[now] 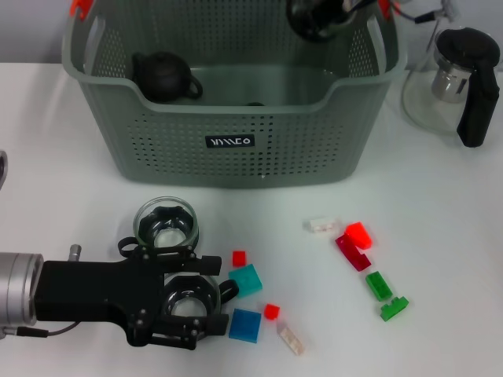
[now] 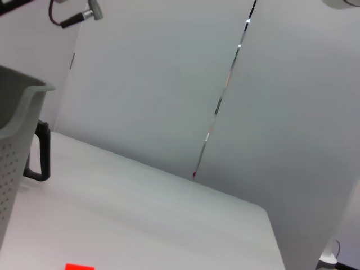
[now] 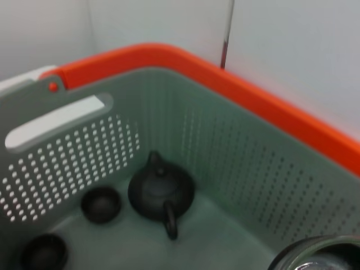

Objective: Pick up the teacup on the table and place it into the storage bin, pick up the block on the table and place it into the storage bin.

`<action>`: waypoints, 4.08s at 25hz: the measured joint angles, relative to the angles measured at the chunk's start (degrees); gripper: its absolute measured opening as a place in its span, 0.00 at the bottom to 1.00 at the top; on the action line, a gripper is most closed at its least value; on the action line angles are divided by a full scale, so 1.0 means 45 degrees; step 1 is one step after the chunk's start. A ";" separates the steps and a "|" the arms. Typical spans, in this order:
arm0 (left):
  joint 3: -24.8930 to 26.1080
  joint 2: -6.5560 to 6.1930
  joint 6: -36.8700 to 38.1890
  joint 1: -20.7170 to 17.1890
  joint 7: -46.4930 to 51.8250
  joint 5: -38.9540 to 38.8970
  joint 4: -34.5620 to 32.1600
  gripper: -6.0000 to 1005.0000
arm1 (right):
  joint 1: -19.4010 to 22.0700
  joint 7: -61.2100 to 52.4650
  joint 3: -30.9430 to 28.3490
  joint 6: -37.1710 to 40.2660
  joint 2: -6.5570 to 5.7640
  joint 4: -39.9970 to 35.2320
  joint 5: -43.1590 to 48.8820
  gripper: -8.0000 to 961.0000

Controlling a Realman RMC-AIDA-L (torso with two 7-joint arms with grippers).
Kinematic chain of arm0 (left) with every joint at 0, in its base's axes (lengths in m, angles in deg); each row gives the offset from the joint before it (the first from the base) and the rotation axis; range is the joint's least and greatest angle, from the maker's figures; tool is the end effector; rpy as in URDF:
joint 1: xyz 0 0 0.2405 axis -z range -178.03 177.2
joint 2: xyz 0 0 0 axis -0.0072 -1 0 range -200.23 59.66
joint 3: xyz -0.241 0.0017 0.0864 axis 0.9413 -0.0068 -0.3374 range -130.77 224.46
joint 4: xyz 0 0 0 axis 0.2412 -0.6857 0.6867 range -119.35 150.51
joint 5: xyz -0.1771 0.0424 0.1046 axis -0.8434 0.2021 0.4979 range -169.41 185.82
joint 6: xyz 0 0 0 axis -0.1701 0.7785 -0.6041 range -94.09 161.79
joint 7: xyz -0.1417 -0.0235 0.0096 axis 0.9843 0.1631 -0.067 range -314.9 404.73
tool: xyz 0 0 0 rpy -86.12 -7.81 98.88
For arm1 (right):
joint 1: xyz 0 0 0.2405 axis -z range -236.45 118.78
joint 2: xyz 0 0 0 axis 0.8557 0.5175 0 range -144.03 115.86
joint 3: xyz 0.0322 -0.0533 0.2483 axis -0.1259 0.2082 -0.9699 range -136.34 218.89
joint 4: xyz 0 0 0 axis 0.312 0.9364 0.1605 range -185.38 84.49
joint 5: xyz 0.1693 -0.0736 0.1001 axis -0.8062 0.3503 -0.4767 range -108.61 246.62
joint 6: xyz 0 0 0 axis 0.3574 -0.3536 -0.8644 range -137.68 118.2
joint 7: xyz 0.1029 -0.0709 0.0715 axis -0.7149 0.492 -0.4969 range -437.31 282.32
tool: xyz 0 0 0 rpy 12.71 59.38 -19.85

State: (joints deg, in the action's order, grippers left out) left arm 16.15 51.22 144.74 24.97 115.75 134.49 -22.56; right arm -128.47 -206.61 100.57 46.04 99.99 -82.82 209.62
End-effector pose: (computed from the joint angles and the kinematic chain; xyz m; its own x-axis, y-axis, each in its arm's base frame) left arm -0.2718 0.2521 -0.0054 0.7774 0.3355 0.5321 0.3312 -0.9375 0.1072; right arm 0.0724 0.4988 -0.0071 0.8953 -0.4274 -0.1256 -0.4291 -0.7518 -0.5007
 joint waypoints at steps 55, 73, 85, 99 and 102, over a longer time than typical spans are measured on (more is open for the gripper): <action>0.0102 0.0028 -0.0559 -0.0097 -0.0036 -0.0084 0.0273 0.82 | 0.0327 0.0087 0.2056 -0.1368 0.0611 0.0647 0.0352 0.19; 0.0280 0.0045 -0.0581 -0.0172 -0.0003 -0.0030 0.0294 0.82 | 0.2354 0.0108 0.2417 -0.0809 0.1364 -0.3943 -0.0108 0.67; 0.0465 0.0042 -0.0598 -0.0262 -0.0053 -0.0094 0.0294 0.82 | 0.4565 0.1324 0.1605 0.1652 0.1210 -0.7664 -0.4080 0.73; 0.0806 -0.0002 -0.0706 -0.0225 -0.0018 -0.0134 0.0278 0.82 | 0.6249 0.3792 -0.0529 0.5929 0.1184 -0.7997 -0.6453 0.80; 0.0806 -0.0024 -0.0726 -0.0168 -0.0005 -0.0135 0.0267 0.82 | 0.6573 0.4302 -0.0433 0.6357 0.1248 -0.7918 -0.6306 0.88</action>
State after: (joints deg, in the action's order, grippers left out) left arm 19.78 51.12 141.47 24.22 115.72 133.88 -21.36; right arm -98.89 -187.25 98.62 74.65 105.60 -118.45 181.24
